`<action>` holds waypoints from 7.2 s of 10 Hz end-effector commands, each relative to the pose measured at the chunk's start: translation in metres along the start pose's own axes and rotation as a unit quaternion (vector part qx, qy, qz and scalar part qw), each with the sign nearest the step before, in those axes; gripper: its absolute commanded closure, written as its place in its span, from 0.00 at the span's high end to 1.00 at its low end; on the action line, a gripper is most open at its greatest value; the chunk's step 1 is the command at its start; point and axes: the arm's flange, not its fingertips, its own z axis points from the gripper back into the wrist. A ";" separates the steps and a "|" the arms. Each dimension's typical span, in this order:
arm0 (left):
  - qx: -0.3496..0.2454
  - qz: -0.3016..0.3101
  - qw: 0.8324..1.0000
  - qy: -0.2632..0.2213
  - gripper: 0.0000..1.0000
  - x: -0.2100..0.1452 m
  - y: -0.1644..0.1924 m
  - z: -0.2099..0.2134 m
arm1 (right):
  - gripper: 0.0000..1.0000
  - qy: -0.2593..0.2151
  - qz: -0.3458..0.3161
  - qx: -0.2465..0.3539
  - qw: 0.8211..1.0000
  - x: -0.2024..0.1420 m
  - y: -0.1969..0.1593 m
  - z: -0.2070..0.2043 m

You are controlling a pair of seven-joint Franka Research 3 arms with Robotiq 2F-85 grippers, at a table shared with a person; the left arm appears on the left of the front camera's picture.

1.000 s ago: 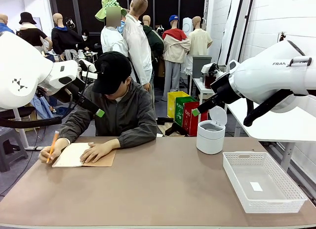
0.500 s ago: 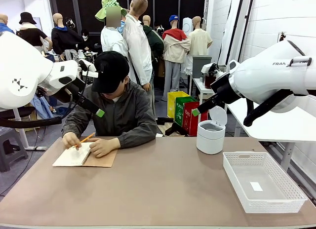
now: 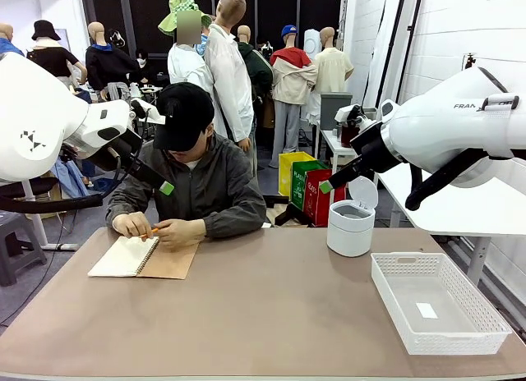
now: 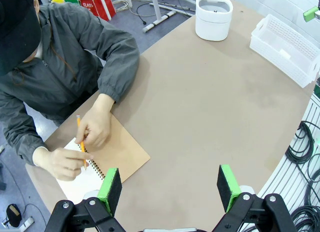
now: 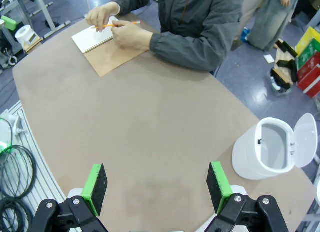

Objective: Sort the paper based on its condition.
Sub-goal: If a person hands you a paper, place it in the Organizing basket , and if it's crumpled, put it in the Trash can.

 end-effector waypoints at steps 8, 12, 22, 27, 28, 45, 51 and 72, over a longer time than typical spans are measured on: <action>-0.002 0.001 1.000 0.002 1.00 0.001 0.001 0.002 | 1.00 -0.001 0.000 0.003 1.000 0.000 0.000 0.000; -0.002 0.001 1.000 0.002 1.00 0.001 0.001 0.002 | 1.00 -0.001 0.000 0.003 1.000 0.000 0.000 0.000; -0.002 0.001 1.000 0.002 1.00 0.001 0.001 0.002 | 1.00 -0.001 0.000 0.003 1.000 0.000 0.000 0.000; -0.002 0.001 1.000 0.002 1.00 0.001 0.001 0.002 | 1.00 -0.001 0.000 0.003 1.000 0.000 0.000 0.000; -0.002 0.001 1.000 0.002 1.00 0.001 0.001 0.002 | 1.00 -0.001 0.000 0.003 1.000 0.000 0.000 0.000; -0.002 0.001 1.000 0.002 1.00 0.001 0.001 0.002 | 1.00 -0.001 0.000 0.003 1.000 0.000 0.000 0.000; -0.002 0.001 1.000 0.002 1.00 0.001 0.001 0.002 | 1.00 -0.001 0.000 0.003 1.000 0.000 0.000 0.000; -0.002 0.001 1.000 0.002 1.00 0.001 0.001 0.002 | 1.00 -0.001 0.000 0.003 1.000 0.000 0.000 0.000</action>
